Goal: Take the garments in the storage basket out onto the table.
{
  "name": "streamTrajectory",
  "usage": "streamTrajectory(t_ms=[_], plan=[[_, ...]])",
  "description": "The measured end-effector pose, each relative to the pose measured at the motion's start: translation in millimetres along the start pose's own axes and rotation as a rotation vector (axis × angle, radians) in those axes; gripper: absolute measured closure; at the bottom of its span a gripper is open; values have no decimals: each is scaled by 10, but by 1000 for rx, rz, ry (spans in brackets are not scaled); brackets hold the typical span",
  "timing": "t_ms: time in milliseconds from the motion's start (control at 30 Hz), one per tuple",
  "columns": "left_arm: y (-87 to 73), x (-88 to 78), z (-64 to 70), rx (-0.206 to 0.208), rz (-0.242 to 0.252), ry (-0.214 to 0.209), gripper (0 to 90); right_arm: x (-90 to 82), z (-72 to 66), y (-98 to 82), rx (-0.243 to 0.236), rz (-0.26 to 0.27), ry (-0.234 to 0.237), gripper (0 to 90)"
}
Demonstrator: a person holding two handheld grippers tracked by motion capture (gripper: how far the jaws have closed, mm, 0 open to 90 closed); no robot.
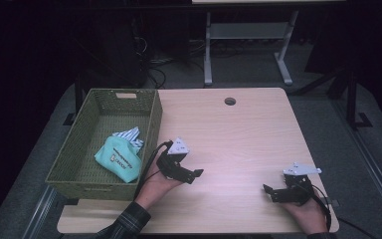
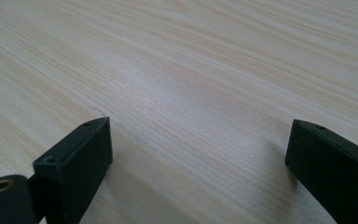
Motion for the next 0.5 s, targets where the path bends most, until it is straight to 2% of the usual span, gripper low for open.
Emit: streamTrajectory(t_ms=[100,133,333,500], plan=[[53,-50,-14,2,20,1,118,0,-1,0,-1,0,0,66],[75,-62,-7,-9,30,-3,118,0,-1,0,-1,0,0,66],[126,-100,-5,-14,44,-19,120,0,0,0,0,0,0,66],[124,-104,-5,-12,34,-29,120,3,-1,1,0,0,1,51]])
Point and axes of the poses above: each handheld gripper's, and its own axes: x roughly forward along the jaws, y roughly out of its top, z roughly to its right, the point moved 9 cm from there along x, roughly forward along the jaws, and after that the axes turned 9 degrees about -x, right-handed, at the moved point
